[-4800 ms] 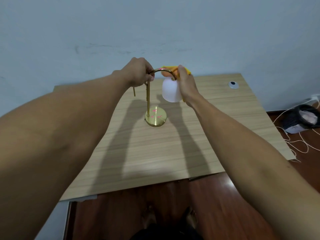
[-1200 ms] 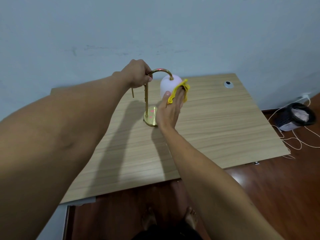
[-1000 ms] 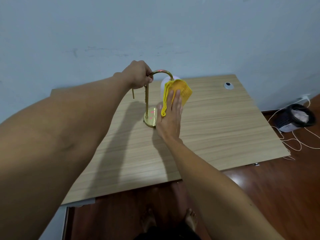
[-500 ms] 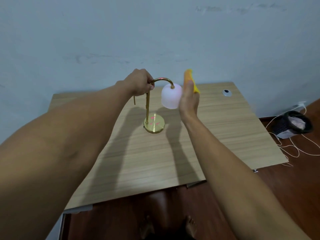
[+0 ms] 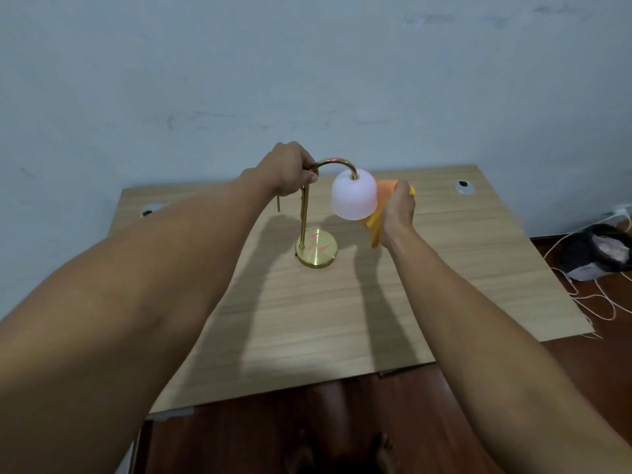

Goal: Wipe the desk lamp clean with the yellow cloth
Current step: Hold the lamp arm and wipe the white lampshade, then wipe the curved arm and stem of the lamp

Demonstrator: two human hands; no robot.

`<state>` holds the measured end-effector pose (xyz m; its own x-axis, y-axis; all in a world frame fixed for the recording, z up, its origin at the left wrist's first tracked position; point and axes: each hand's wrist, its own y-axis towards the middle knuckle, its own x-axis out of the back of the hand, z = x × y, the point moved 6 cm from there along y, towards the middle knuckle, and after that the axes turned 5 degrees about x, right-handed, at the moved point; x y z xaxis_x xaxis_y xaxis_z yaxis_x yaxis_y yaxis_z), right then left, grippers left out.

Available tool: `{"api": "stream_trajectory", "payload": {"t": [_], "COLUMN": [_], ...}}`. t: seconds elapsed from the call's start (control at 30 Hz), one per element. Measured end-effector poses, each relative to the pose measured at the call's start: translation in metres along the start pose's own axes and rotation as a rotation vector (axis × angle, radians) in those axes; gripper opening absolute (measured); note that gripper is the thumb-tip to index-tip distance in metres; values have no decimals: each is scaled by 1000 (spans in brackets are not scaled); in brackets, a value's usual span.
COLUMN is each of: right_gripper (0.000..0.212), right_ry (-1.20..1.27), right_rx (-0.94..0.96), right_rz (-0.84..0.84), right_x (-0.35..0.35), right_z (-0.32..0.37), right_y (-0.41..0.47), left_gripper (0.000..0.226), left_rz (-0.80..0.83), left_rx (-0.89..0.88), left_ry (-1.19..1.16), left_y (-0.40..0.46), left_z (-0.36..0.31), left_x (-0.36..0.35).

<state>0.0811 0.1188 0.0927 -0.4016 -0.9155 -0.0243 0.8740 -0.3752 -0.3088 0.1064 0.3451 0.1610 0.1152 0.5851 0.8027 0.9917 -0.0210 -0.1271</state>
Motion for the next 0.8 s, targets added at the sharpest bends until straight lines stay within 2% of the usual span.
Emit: {"api": "stream_trajectory", "payload": {"t": [0.07,0.13,0.27,0.4,0.53,0.6,0.7,0.73,0.8], "right_gripper": [45,44,53,53,50,50,54,55,55], "right_ry": [78,31,-381,-628,-854,-754,-557,-580,-686], "right_rx": [166,387,697,808,1148,1086,822,835,1010], "right_rz": [-85,9,247,288,372,334,258,246,272], "right_x": [-7,-23,-64,-80,-83,-80,-81,-83,-85], "right_z": [14,29,25,14,16,18,16,15,12], "right_y": [-11,-32,-64,-68,-68,-62,-59,-63,-72], "left_gripper": [14,15,16,16,4,4,9,10,14], "left_rz": [3,-6,-17,36,23,24,14,20,37], "left_rx": [12,22,25,13,9,17,54,55,50], "left_ry": [-52,-117,-202,-238,-233,-291,-360,-365,-358], "left_y": [-1,-4,-6,-6,-7,-4,-1,-2,-2], "left_z": [2,6,13,15,17,22,25,25,25], "left_x": [2,4,2,2,2,-1,-2,-2,-3]}}
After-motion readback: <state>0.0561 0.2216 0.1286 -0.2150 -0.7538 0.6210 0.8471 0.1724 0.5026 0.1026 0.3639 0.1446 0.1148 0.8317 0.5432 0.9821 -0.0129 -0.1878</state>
